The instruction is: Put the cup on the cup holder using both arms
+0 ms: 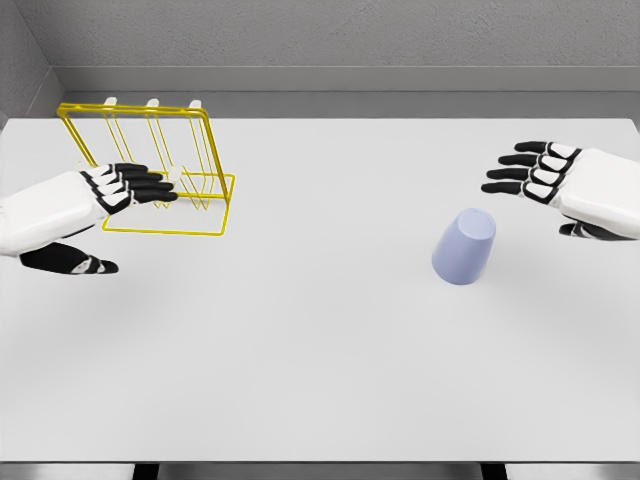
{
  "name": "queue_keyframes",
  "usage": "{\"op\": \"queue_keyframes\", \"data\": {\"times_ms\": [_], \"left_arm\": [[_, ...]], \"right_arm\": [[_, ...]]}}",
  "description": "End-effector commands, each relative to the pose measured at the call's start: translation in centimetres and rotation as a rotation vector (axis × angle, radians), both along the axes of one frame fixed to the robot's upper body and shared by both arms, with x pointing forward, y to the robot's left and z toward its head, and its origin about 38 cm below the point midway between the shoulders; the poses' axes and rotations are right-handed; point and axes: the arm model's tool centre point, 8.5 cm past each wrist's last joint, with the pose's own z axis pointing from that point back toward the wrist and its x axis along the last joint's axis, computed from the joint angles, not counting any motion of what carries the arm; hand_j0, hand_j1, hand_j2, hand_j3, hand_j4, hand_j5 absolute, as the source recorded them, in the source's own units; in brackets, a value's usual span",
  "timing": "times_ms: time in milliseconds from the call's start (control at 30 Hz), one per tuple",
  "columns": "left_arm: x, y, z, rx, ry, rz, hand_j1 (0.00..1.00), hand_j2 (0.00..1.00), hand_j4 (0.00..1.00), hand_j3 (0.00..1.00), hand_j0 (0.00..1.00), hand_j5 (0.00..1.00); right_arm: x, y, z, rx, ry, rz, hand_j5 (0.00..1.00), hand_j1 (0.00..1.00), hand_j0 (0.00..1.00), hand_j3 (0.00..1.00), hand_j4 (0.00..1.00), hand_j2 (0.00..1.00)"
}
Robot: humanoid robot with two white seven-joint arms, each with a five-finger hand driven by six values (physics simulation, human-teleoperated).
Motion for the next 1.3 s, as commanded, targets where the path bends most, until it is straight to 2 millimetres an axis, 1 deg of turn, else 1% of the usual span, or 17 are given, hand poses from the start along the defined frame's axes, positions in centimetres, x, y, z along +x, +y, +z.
{"op": "queue_keyframes", "data": {"times_ms": [0, 100, 167, 200, 233, 267, 333, 400, 467, 533, 600, 667, 800, 867, 1033, 1100, 1267], "left_arm": [[0.1, -0.3, -0.3, -0.029, 0.005, 0.001, 1.00, 1.00, 1.00, 1.00, 1.00, 1.00], [0.2, -0.2, -0.4, -0.035, 0.005, 0.006, 1.00, 1.00, 1.00, 1.00, 1.00, 1.00], [0.2, -0.4, -0.6, -0.048, 0.006, 0.006, 1.00, 1.00, 1.00, 1.00, 1.00, 1.00], [0.2, -0.4, -0.6, -0.048, 0.005, 0.006, 1.00, 1.00, 1.00, 1.00, 1.00, 1.00], [0.2, -0.5, -0.7, -0.056, 0.005, 0.005, 1.00, 1.00, 1.00, 1.00, 1.00, 1.00], [0.2, -0.6, -0.7, -0.062, 0.003, 0.005, 1.00, 1.00, 1.00, 1.00, 1.00, 1.00], [0.3, -0.8, -0.8, -0.072, 0.003, 0.004, 1.00, 1.00, 1.00, 1.00, 1.00, 1.00], [0.3, -1.0, -0.7, -0.085, 0.000, 0.000, 1.00, 1.00, 1.00, 1.00, 1.00, 1.00], [0.3, -1.2, -0.9, -0.106, 0.002, 0.001, 1.00, 1.00, 1.00, 1.00, 1.00, 1.00], [0.2, -1.3, -0.8, -0.174, 0.031, -0.005, 1.00, 1.00, 1.00, 1.00, 1.00, 1.00], [-1.0, -1.3, -2.5, -0.272, 0.131, -0.003, 1.00, 1.00, 1.00, 1.00, 1.00, 1.00], [-2.0, -2.1, -4.8, -0.368, 0.264, -0.018, 1.00, 1.00, 1.00, 1.00, 1.00, 1.00], [-3.1, -3.6, -7.2, -0.465, 0.413, -0.044, 1.00, 1.00, 1.00, 1.00, 1.00, 1.00], [-3.2, -3.7, -7.5, -0.538, 0.467, -0.042, 1.00, 1.00, 1.00, 1.00, 1.00, 1.00], [-3.1, -3.9, -7.7, -0.731, 0.576, -0.028, 1.00, 1.00, 1.00, 1.00, 1.00, 1.00], [-3.1, -3.9, -7.7, -0.750, 0.583, -0.026, 1.00, 1.00, 1.00, 1.00, 1.00, 1.00], [-2.8, -3.6, -7.8, -0.751, 0.594, -0.005, 1.00, 1.00, 1.00, 1.00, 1.00, 1.00]], "right_arm": [[0.0, 0.0, 0.0, 0.008, 0.006, -0.001, 1.00, 1.00, 1.00, 1.00, 1.00, 1.00], [0.0, 0.1, 0.0, 0.005, 0.001, 0.003, 1.00, 1.00, 1.00, 1.00, 1.00, 1.00], [0.2, 0.2, 0.0, -0.042, -0.028, 0.011, 1.00, 1.00, 1.00, 1.00, 1.00, 1.00], [0.7, -0.5, -0.6, -0.094, 0.007, -0.020, 1.00, 1.00, 1.00, 1.00, 1.00, 1.00], [1.2, -0.2, -1.4, -0.128, 0.041, -0.026, 1.00, 1.00, 1.00, 1.00, 1.00, 1.00], [1.6, -0.7, -1.5, -0.150, 0.055, -0.046, 1.00, 1.00, 1.00, 1.00, 1.00, 1.00], [2.6, -0.7, -1.5, -0.193, 0.070, -0.064, 1.00, 1.00, 1.00, 1.00, 1.00, 1.00], [3.6, -0.4, -1.5, -0.202, 0.065, -0.074, 1.00, 1.00, 1.00, 1.00, 1.00, 1.00], [4.2, 0.5, -1.7, -0.212, 0.057, -0.064, 1.00, 1.00, 1.00, 1.00, 1.00, 1.00], [4.7, 1.2, -1.1, -0.220, 0.043, -0.056, 1.00, 1.00, 1.00, 1.00, 1.00, 1.00], [5.0, 1.9, -1.2, -0.230, 0.036, -0.044, 1.00, 1.00, 1.00, 1.00, 1.00, 1.00], [5.3, 3.5, -2.1, -0.240, 0.047, -0.006, 1.00, 1.00, 1.00, 1.00, 1.00, 1.00], [5.1, 3.9, -3.6, -0.270, 0.078, 0.010, 1.00, 1.00, 1.00, 1.00, 1.00, 1.00], [5.3, 3.7, -4.6, -0.287, 0.095, 0.001, 1.00, 1.00, 1.00, 1.00, 1.00, 1.00], [5.4, 4.5, -5.0, -0.280, 0.096, 0.018, 1.00, 1.00, 1.00, 1.00, 1.00, 1.00], [5.5, 5.2, -5.4, -0.282, 0.092, 0.028, 1.00, 1.00, 1.00, 1.00, 1.00, 1.00], [5.6, 5.5, -6.4, -0.284, 0.111, 0.034, 1.00, 1.00, 1.00, 1.00, 1.00, 1.00]]}}
